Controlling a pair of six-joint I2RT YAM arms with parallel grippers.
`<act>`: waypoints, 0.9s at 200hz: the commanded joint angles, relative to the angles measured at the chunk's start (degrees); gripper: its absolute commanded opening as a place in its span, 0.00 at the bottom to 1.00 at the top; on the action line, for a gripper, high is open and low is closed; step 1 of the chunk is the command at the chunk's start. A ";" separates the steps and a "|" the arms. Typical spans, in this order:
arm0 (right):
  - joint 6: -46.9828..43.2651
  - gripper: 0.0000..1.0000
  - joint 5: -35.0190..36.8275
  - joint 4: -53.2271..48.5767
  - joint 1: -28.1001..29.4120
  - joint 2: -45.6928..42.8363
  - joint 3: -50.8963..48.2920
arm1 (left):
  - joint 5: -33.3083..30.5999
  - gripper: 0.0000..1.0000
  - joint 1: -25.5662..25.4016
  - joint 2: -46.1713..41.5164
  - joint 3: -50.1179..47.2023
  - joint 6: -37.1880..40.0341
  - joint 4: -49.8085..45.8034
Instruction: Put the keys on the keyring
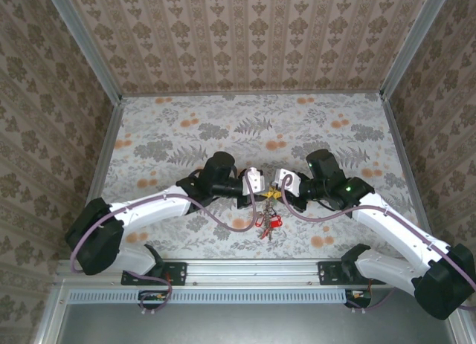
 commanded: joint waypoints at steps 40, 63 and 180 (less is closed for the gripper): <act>0.08 0.29 1.15 2.03 0.27 -3.60 -1.14 | 6.00 0.00 1.19 -2.59 -1.15 -1.55 5.28; -2.49 0.30 2.01 -2.15 -0.27 -5.50 0.01 | 12.63 0.00 2.87 -3.54 -4.69 -5.18 15.10; -0.20 0.17 -3.83 -2.05 -0.35 -2.36 3.18 | 13.05 0.00 4.41 -3.55 -8.50 -8.98 24.07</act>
